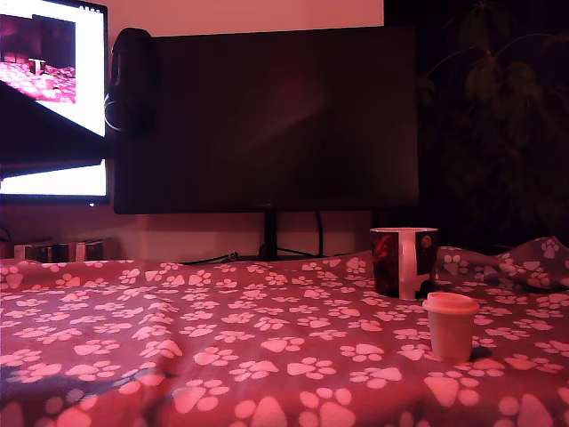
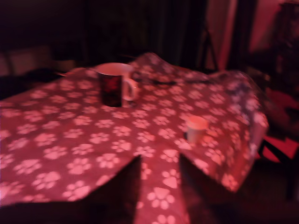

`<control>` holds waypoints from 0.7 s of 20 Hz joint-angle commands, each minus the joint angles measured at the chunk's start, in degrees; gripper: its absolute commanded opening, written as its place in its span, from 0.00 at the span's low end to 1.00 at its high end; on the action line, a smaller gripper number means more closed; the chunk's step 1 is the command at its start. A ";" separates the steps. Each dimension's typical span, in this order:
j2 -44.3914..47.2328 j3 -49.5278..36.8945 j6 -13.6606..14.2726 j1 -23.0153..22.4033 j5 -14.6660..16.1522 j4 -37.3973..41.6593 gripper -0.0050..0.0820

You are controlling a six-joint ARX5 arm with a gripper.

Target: Pick up the coffee capsules on the table and drop them inside the coffee cup

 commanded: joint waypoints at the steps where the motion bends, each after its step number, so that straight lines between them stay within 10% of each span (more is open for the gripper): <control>1: 2.82 -1.14 0.59 -1.09 0.00 2.73 0.72; 14: 21.68 -0.55 2.56 -2.95 0.57 19.37 0.71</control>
